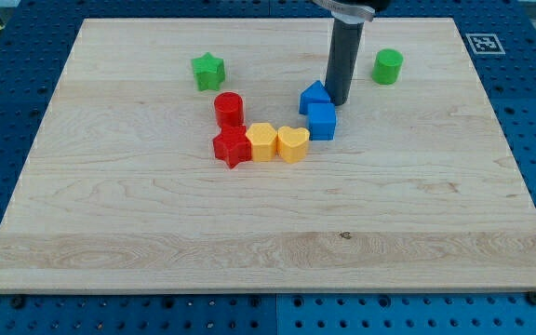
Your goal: Slide green circle closer to blue triangle
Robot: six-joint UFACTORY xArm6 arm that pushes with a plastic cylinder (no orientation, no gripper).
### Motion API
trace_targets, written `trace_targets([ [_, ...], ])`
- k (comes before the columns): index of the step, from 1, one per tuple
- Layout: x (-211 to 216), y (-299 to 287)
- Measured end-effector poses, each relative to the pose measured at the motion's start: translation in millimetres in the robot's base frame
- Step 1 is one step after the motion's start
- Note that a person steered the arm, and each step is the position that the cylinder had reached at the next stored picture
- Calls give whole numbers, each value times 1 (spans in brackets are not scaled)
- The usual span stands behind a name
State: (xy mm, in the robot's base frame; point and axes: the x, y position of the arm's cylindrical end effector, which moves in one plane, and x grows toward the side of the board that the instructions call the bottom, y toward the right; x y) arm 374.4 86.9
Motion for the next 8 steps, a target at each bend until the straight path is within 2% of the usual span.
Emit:
trace_targets([
  [1,-6,0],
  [4,-117,23],
  [6,-121,129],
  [8,-69,135],
])
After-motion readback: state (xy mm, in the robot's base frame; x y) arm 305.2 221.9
